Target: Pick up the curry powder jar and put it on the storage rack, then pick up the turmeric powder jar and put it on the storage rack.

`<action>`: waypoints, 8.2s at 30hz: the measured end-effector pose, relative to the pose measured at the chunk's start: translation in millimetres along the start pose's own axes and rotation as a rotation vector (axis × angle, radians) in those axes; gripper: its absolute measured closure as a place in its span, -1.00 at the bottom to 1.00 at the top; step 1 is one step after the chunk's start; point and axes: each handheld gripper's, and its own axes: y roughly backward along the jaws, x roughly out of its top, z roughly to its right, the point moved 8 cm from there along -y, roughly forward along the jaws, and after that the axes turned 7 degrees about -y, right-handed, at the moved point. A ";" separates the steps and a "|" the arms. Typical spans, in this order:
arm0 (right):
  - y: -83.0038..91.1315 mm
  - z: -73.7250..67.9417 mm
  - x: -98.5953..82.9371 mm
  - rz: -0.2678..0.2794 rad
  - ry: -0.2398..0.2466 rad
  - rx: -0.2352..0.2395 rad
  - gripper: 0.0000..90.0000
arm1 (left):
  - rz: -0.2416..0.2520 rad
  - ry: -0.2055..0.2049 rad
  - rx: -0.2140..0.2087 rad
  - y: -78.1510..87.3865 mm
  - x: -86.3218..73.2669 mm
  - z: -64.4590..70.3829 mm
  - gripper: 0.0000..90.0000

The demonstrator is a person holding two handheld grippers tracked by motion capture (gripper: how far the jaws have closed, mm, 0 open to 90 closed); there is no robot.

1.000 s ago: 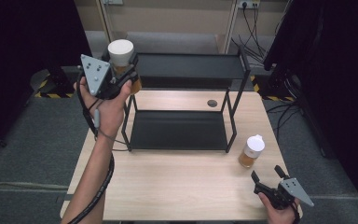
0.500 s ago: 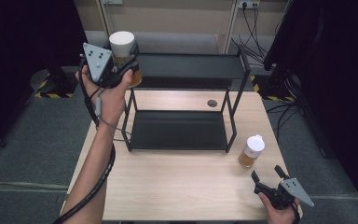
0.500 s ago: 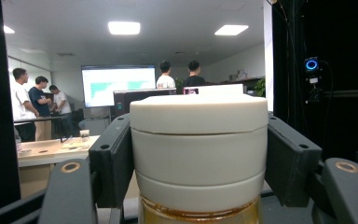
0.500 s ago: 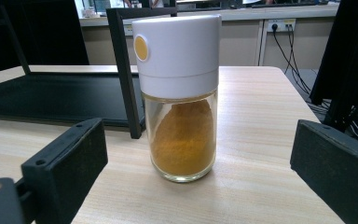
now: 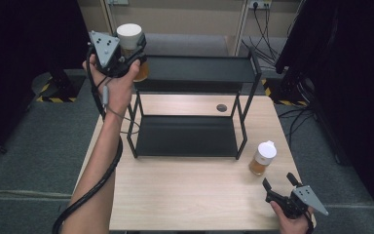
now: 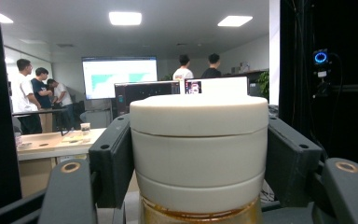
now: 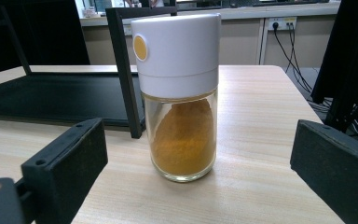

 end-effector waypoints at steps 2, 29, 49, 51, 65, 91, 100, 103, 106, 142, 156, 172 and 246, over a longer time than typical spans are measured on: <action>0.0 0.2 0.0 0.000 0.000 0.001 -0.91 | -0.005 -0.001 0.001 -5.7 -2.7 -0.8 -0.26; 0.3 1.5 0.0 0.002 -0.009 0.007 -0.91 | -0.053 0.006 -0.002 -38.5 -14.6 -3.9 -0.26; 0.3 0.6 -0.2 0.001 0.001 0.006 -0.91 | -0.038 0.027 0.012 -14.6 -12.4 -2.9 -0.65; 0.4 0.4 -0.3 0.003 0.002 0.006 -0.91 | -0.039 0.017 0.006 -10.6 -12.9 -1.4 -0.65; 0.2 0.2 -0.3 0.002 0.006 0.007 -0.91 | -0.023 0.006 -0.016 19.6 -23.7 13.3 -0.65; 0.4 -0.6 -0.6 0.004 0.011 0.005 -0.91 | -0.002 -0.007 -0.093 58.1 -50.7 37.2 -0.69; 0.5 -0.6 -0.7 0.005 0.012 0.005 -0.91 | -0.015 -0.015 -0.102 69.3 -62.3 41.1 -0.70; 0.5 -0.6 -0.7 0.005 0.013 0.005 -0.91 | -0.015 -0.017 -0.108 75.0 -67.8 43.7 -0.70; 0.5 -0.9 -0.7 0.004 0.015 0.005 -0.91 | -0.018 -0.020 -0.116 80.4 -73.9 44.9 -0.70; 0.7 -0.8 -1.1 0.008 0.017 0.005 -0.91 | -0.096 -0.020 -0.155 127.2 -141.3 61.0 -0.71; 0.9 -0.7 -1.2 0.009 0.016 0.006 -0.91 | -0.129 -0.009 -0.169 142.4 -166.2 69.7 -0.72; 0.9 -0.8 -1.2 0.009 0.020 0.006 -0.91 | -0.194 0.015 -0.175 166.4 -204.0 76.3 -0.72; -69.0 -13.1 19.9 -0.070 0.069 -0.001 -0.50 | -0.308 0.064 -0.213 201.8 -261.1 85.6 -0.76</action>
